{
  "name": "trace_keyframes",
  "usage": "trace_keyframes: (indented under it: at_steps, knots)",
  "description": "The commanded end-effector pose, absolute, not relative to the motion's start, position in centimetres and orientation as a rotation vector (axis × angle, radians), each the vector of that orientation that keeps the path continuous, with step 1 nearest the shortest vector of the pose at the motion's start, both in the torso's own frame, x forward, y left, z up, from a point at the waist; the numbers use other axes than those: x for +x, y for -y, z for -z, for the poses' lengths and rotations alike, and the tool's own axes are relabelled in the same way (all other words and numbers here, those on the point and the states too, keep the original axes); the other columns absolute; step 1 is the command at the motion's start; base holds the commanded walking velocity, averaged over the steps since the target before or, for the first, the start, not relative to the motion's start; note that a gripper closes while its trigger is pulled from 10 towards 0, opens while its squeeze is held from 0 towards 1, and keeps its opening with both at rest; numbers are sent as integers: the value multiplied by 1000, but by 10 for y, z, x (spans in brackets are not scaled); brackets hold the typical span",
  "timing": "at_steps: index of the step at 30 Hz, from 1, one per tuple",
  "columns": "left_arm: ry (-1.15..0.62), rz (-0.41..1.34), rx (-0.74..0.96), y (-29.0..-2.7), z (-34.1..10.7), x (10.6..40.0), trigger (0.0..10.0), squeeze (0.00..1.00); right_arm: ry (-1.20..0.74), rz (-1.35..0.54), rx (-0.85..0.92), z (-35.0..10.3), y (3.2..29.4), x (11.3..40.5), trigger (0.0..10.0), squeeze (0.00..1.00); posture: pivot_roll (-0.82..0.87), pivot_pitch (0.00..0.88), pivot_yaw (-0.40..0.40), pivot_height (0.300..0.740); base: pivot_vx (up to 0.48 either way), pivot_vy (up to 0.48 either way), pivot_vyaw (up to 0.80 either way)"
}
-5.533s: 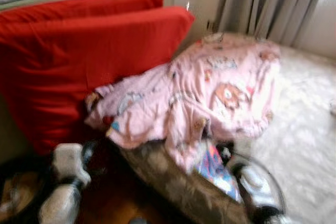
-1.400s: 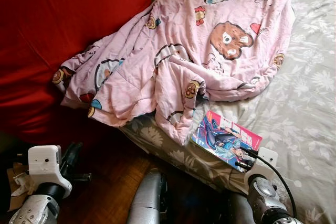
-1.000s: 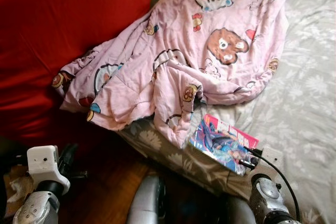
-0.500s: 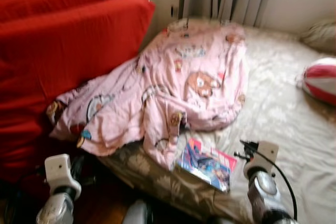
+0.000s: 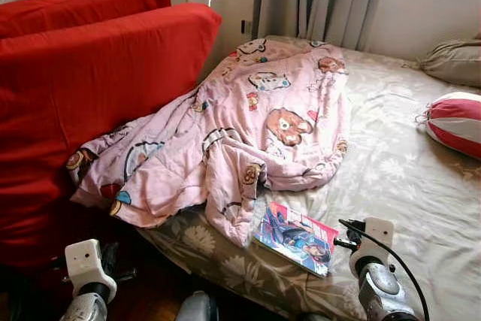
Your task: Clean up the room
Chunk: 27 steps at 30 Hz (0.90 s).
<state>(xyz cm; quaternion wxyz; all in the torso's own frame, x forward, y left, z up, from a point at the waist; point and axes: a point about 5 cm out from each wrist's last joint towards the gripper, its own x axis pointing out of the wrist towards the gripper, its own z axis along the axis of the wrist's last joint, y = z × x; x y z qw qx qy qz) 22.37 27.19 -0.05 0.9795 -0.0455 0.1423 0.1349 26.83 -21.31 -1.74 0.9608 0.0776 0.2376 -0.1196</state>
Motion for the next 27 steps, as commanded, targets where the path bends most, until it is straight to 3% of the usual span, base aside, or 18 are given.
trace_keyframes:
  at_steps: [1,5,11,27]
  knots:
    - [-294,-263,-79,-273,2,223,10000,0,-401,264,180,4,219,279,10000,0,148,0,1,647,0,0,0]
    - [-292,-268,-68,-278,1,224,10000,0,-260,284,197,-16,224,292,10000,0,140,0,7,647,0,0,0]
    - [-287,-269,-66,-278,1,225,10000,0,-259,286,200,-17,226,292,10000,0,141,0,2,647,0,0,0]
    - [-283,-263,-57,-281,3,220,10000,0,-546,250,179,26,214,261,10000,0,165,0,21,647,0,0,0]
